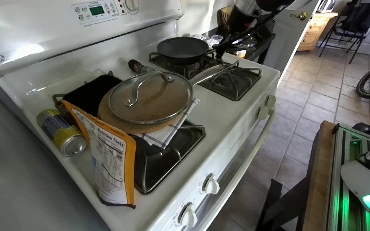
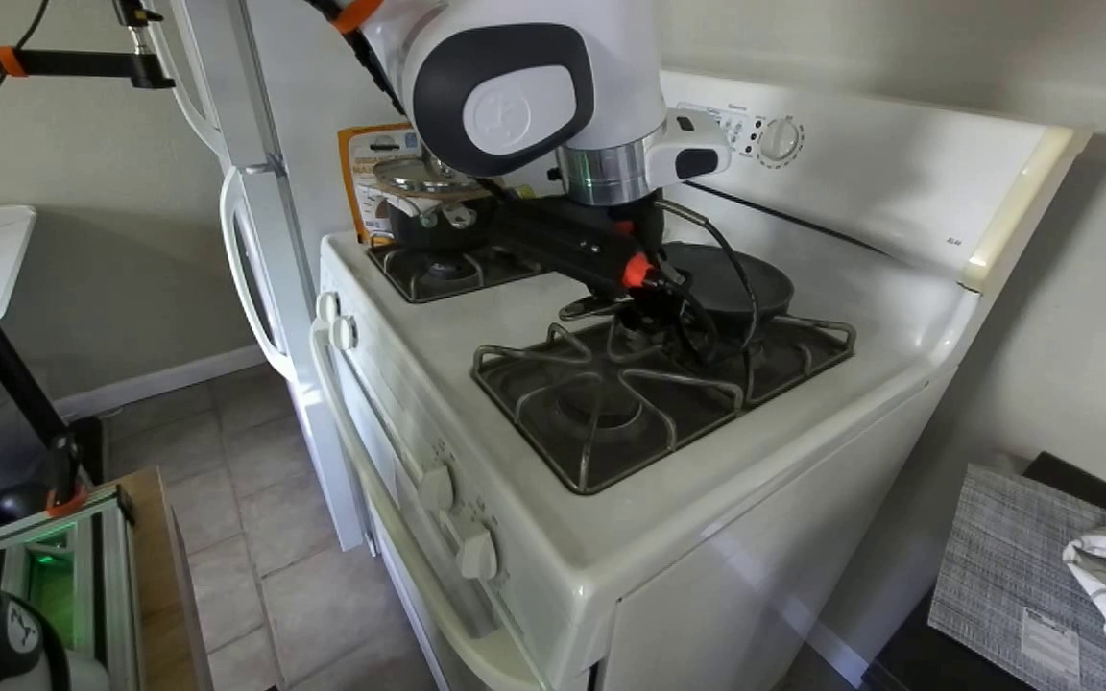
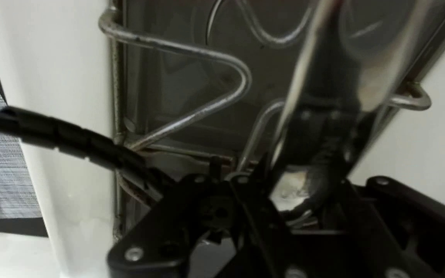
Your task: Move the pan to the left side of the stove
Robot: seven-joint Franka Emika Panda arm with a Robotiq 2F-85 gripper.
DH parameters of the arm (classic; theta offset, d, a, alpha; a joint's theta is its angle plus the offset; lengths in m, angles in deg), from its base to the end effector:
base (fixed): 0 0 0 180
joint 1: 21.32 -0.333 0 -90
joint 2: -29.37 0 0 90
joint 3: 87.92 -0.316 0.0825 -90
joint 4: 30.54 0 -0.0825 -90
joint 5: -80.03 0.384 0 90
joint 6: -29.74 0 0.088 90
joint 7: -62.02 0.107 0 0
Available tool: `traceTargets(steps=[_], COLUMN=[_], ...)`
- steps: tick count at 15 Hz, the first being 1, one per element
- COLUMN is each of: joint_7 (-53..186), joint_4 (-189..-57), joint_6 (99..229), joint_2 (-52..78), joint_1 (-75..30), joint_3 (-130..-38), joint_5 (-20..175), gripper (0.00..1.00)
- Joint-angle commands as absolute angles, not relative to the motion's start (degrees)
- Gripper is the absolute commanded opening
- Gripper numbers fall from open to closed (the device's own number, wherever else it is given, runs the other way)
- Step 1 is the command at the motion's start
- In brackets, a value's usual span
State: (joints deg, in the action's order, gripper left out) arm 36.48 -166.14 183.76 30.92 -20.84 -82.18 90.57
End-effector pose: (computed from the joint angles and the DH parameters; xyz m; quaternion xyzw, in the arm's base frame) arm 0.5224 -0.0630 0.3724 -0.9792 -0.0910 -0.1810 0.0060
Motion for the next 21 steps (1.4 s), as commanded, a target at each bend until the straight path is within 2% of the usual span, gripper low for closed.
traceTargets(steps=[1,7,13,21], joint_7=[31.37,22.16,3.27,-11.23], joint_4=[-167.25,-168.47,-170.1,-172.14], joint_6=[185.79,187.26,184.22,186.98], joint_2=[34.41,37.37,42.9,48.74], joint_1=[-20.29,-21.1,-22.69,-23.73], joint_3=[-82.55,-81.18,-78.99,-77.17], joint_5=[93.44,96.41,108.75,107.88], gripper=[0.01,0.01,0.01,0.01])
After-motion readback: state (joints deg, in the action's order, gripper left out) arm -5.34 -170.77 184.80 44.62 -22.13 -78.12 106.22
